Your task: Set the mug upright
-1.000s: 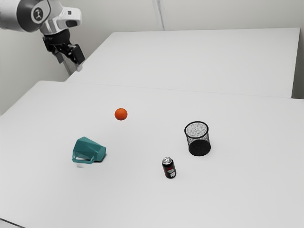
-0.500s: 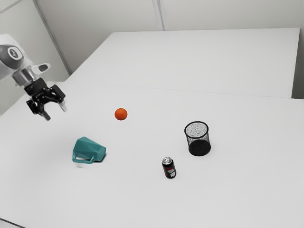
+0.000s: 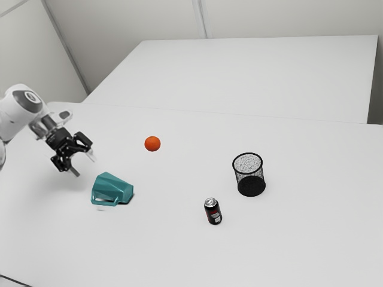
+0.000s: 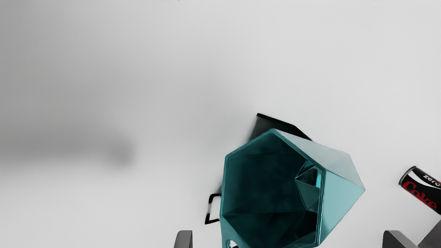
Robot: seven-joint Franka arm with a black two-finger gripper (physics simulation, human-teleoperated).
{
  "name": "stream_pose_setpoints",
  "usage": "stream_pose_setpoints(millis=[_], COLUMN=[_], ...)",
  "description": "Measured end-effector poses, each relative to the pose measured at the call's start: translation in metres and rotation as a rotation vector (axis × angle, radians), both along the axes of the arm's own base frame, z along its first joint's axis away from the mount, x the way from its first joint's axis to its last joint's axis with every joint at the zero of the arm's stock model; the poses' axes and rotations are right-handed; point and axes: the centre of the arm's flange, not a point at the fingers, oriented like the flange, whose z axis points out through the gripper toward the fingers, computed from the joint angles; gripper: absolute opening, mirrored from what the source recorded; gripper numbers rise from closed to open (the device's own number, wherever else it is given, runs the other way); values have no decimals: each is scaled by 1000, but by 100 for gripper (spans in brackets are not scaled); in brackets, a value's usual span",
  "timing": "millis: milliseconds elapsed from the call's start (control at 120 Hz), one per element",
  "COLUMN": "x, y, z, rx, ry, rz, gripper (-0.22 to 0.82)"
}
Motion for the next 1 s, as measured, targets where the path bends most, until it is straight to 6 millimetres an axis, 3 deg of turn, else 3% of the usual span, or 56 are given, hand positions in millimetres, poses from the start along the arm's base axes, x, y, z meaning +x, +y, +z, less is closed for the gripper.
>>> stream_pose_setpoints(millis=[325, 592, 808, 883, 1000], x=[0, 4, 6, 6, 10], y=[-22, -56, -60, -60, -64], z=[-44, -58, -58, -57, -53], rx=[-158, -266, -270, -266, -261], ry=[13, 37, 39, 40, 34], rz=[32, 16, 6, 3, -7], gripper=[60, 60, 9, 0, -6])
